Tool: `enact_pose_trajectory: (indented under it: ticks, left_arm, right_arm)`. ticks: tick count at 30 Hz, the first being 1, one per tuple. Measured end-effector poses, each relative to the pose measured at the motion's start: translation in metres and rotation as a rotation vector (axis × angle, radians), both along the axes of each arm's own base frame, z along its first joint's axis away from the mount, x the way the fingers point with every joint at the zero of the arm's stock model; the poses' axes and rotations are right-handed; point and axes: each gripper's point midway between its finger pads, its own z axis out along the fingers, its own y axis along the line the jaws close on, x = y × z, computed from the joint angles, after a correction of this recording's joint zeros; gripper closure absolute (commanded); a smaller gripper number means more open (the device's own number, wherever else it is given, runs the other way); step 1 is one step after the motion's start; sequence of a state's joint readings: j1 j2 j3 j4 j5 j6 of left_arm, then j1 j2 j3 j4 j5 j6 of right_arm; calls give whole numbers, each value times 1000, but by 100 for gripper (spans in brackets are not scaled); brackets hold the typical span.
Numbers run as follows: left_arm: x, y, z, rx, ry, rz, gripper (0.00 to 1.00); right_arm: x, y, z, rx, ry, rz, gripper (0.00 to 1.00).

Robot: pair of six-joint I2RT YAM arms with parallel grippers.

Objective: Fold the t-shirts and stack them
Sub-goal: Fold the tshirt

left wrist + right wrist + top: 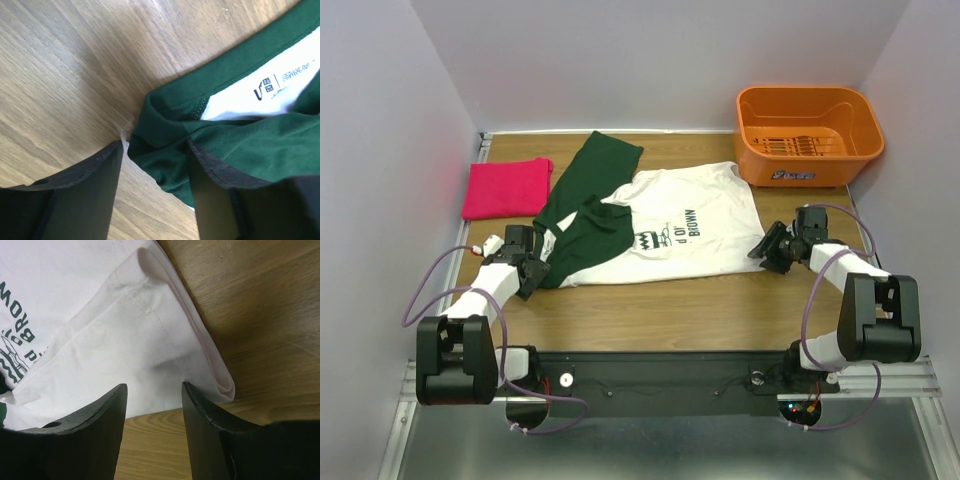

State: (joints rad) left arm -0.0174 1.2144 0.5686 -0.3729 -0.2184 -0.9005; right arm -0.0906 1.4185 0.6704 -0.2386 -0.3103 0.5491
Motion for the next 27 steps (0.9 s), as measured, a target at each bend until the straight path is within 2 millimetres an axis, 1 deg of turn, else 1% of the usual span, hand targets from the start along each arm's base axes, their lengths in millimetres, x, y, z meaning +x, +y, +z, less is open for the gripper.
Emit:
enact_pose_trajectory:
  ticks: [1, 3, 4, 6, 7, 10, 11, 13, 18, 20, 23, 25, 27]
  left_arm:
    - [1, 0, 0, 0, -3, 0, 44]
    - [2, 1, 0, 2, -7, 2, 52]
    - [2, 2, 0, 6, -6, 4, 60]
    - [2, 4, -2, 20, -1, 8, 67]
    - [3, 6, -3, 30, 4, 10, 74]
    - [6, 9, -3, 49, 9, 10, 82]
    - [7, 10, -3, 56, 12, 8, 88]
    - [9, 13, -3, 71, 17, 7, 93]
    - [11, 28, 0, 134, 48, 11, 95]
    - [11, 34, 6, 168, 62, 7, 95]
    - [17, 41, 18, 208, 56, 2, 94]
    - [20, 43, 23, 222, 53, -1, 91]
    - [19, 43, 23, 225, 57, -4, 90]
  right_arm:
    - [0, 0, 0, -1, 0, 0, 46]
    - [0, -1, -1, -6, -1, -1, 47]
    - [0, -1, -1, -8, 1, -3, 47]
    - [0, -3, -3, -15, 5, -7, 47]
    - [1, -5, -4, -24, 8, -13, 48]
    - [2, -9, -7, -46, 11, -28, 50]
    - [3, -11, -8, -50, 12, -33, 50]
    - [4, -11, -9, -49, 11, -39, 50]
    - [6, -12, -10, -42, 8, -52, 50]
    - [7, -14, -10, -38, 10, -60, 51]
    - [7, -18, -10, -24, 14, -79, 51]
    - [7, -19, -10, -11, 18, -87, 51]
    - [7, -19, -10, 0, 19, -89, 51]
